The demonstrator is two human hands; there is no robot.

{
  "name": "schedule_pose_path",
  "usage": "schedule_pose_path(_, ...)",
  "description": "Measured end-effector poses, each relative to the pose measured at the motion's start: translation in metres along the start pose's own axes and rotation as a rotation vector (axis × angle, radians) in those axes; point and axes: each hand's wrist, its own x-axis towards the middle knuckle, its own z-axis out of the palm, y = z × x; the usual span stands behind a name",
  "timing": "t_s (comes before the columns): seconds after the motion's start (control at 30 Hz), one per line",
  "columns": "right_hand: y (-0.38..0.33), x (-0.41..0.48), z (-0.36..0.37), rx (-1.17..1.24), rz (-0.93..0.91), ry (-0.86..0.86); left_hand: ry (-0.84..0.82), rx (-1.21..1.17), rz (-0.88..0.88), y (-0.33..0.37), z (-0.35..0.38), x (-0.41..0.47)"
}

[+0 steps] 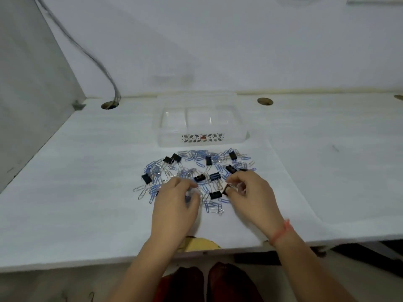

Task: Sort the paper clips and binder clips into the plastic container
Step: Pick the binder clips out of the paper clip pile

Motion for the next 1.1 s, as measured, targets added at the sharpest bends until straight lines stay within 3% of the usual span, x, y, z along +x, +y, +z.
schedule_pose_path(0.27,0.004,0.017,0.010,-0.243,-0.102,-0.135,-0.118,0.209,0.155,0.009,0.023,0.029)
schedule_pose_path(0.5,0.011,0.026,0.017,-0.139,-0.095,-0.065,-0.113,0.196,0.107,0.004,0.029,0.038)
schedule_pose_path(0.57,0.011,0.032,0.015,0.039,-0.024,-0.033,-0.114,0.179,0.089,0.000,0.026,0.042)
schedule_pose_path(0.7,0.003,0.048,0.008,0.886,0.417,-0.086,-0.122,0.201,0.177,-0.010,0.023,0.045)
schedule_pose_path(0.77,0.000,0.055,0.004,1.059,0.543,-0.168,-0.109,0.217,0.251,-0.013,0.022,0.046)
schedule_pose_path(0.87,0.003,0.060,0.008,0.846,0.459,-0.172,-0.062,0.285,0.388,-0.020,0.025,0.049)
schedule_pose_path(1.0,0.006,0.055,0.023,0.005,0.034,-0.123,0.014,0.255,0.434,-0.023,0.026,0.050)
schedule_pose_path(1.1,0.003,0.055,0.027,-0.165,-0.083,-0.131,0.120,0.096,0.378,-0.016,0.025,0.051)
